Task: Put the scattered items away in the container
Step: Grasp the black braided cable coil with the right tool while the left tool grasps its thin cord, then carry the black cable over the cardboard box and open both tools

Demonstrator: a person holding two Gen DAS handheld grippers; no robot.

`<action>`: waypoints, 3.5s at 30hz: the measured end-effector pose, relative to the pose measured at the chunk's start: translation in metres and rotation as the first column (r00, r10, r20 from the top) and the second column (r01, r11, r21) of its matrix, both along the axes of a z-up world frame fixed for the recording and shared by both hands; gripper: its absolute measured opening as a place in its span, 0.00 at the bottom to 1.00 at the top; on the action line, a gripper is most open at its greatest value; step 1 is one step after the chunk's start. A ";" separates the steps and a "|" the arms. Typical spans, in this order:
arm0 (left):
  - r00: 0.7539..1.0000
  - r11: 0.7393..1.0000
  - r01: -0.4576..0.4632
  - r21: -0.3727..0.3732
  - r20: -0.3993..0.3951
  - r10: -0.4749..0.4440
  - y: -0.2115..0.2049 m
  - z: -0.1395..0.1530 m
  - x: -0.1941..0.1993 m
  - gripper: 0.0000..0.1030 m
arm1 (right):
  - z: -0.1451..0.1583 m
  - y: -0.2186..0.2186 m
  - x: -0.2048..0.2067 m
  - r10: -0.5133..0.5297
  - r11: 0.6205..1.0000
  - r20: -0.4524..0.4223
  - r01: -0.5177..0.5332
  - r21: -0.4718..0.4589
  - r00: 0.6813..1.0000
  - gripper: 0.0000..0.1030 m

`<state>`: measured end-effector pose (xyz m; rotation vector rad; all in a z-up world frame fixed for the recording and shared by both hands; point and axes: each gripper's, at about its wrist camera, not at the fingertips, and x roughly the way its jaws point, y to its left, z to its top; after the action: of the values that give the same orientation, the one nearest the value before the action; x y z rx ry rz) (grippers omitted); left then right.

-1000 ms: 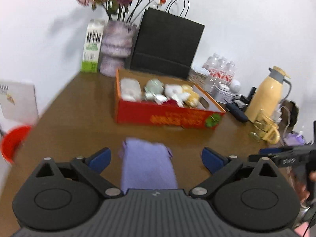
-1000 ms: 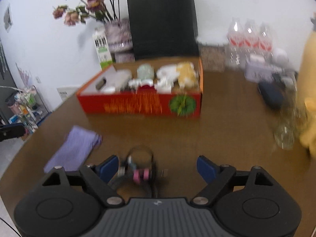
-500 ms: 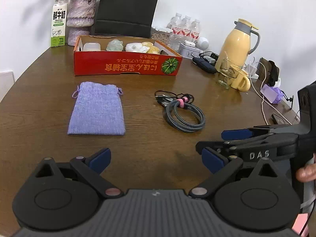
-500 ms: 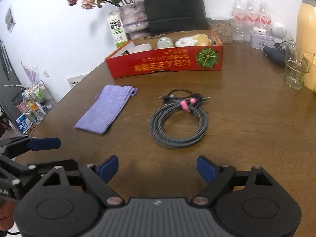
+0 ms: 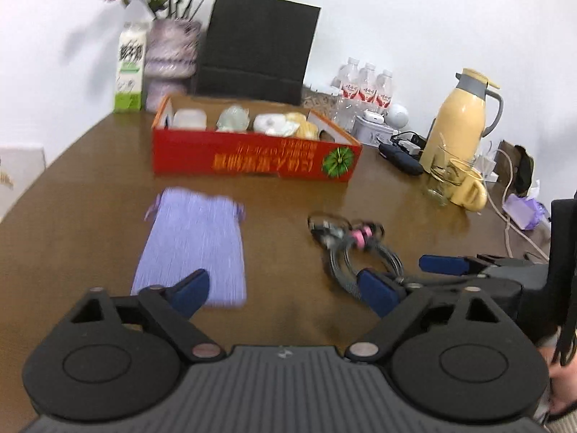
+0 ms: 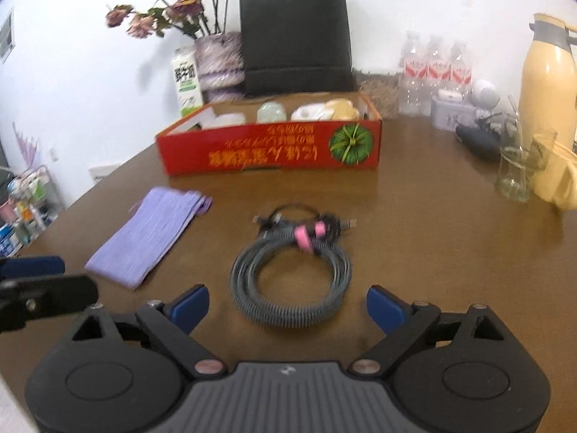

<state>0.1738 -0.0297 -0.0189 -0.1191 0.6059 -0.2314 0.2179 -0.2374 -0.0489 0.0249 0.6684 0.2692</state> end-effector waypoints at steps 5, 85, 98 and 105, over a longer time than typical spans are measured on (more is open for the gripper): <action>0.992 0.992 0.096 0.084 0.078 -0.102 -0.026 0.001 0.052 0.63 | -0.006 0.006 0.028 0.022 1.000 0.011 -0.022 -0.019 1.000 0.91; 0.975 0.999 -0.001 -0.032 0.220 0.008 0.044 0.086 0.048 0.06 | 0.149 -0.019 0.012 0.149 0.984 0.328 -0.171 0.039 0.933 0.11; 0.995 0.998 0.034 0.044 0.096 -0.038 0.049 0.088 0.221 0.06 | 0.148 0.029 0.243 0.233 0.949 0.096 -0.247 0.194 0.968 0.11; 0.996 0.996 0.065 0.055 -0.062 -0.062 0.030 0.028 0.287 0.06 | 0.075 0.014 0.315 0.177 0.950 -0.103 -0.142 0.278 0.979 0.11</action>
<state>0.4607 -0.0001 0.0095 -0.0523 0.6765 -0.2729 0.5334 -0.2231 0.0257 0.2511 0.7579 0.5173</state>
